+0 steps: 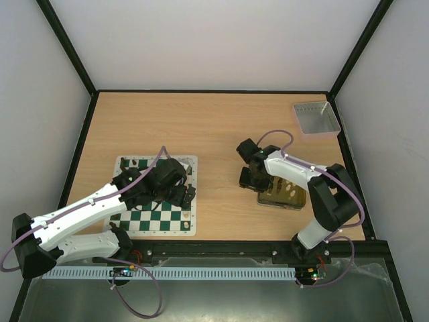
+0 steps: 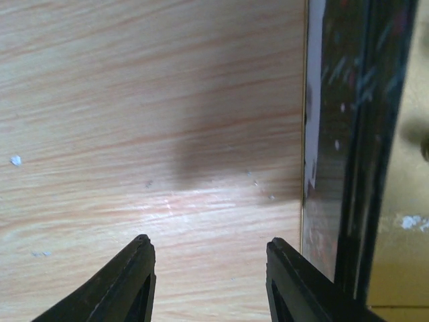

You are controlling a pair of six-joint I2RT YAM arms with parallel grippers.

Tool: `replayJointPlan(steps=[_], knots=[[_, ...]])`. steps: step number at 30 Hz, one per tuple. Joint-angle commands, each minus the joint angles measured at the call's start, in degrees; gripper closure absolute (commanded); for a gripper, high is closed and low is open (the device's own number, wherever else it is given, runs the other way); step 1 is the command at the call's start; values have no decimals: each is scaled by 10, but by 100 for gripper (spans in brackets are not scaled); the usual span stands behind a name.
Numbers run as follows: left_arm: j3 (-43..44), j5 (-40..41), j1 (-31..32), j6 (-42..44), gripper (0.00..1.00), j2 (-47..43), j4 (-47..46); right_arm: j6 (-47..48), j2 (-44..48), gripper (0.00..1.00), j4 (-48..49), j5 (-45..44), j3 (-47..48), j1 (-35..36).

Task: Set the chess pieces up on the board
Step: Move the storage box to the center of the board, then move the chessboard to the center of the board.

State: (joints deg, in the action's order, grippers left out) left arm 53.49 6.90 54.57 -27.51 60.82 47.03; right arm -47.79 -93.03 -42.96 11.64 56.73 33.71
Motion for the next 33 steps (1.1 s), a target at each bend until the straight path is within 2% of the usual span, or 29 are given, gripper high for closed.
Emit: replayJointPlan(steps=[1,3,4,6,7,8,11,21,24,28,31,33], knots=[[-7,4,-4,0,0,2,2,6,33,56,-19,-16,-24,-2],[-6,5,-5,0,1,7,3,8,42,55,-19,-17,-26,-2],[-5,6,-6,-1,1,9,4,6,48,49,-19,-17,-23,-2],[-2,6,-9,-1,7,13,6,4,60,34,-25,-17,-10,-2],[0,6,-13,-1,11,15,8,5,64,31,-32,-18,-1,-2],[3,7,-17,-1,15,18,11,8,69,30,-40,-18,9,-2],[10,4,-39,-2,19,27,19,22,94,27,-75,-20,42,-2],[60,-14,-150,-17,4,101,72,107,198,13,-224,-61,148,-1],[80,-19,-162,-35,1,118,91,103,236,11,-243,-79,162,9],[117,-31,-182,-55,0,145,134,91,272,8,-258,-131,174,34],[140,-47,-194,-60,0,166,164,83,295,8,-253,-120,169,44],[152,-44,-204,-60,6,178,179,83,306,8,-244,-112,158,46]])
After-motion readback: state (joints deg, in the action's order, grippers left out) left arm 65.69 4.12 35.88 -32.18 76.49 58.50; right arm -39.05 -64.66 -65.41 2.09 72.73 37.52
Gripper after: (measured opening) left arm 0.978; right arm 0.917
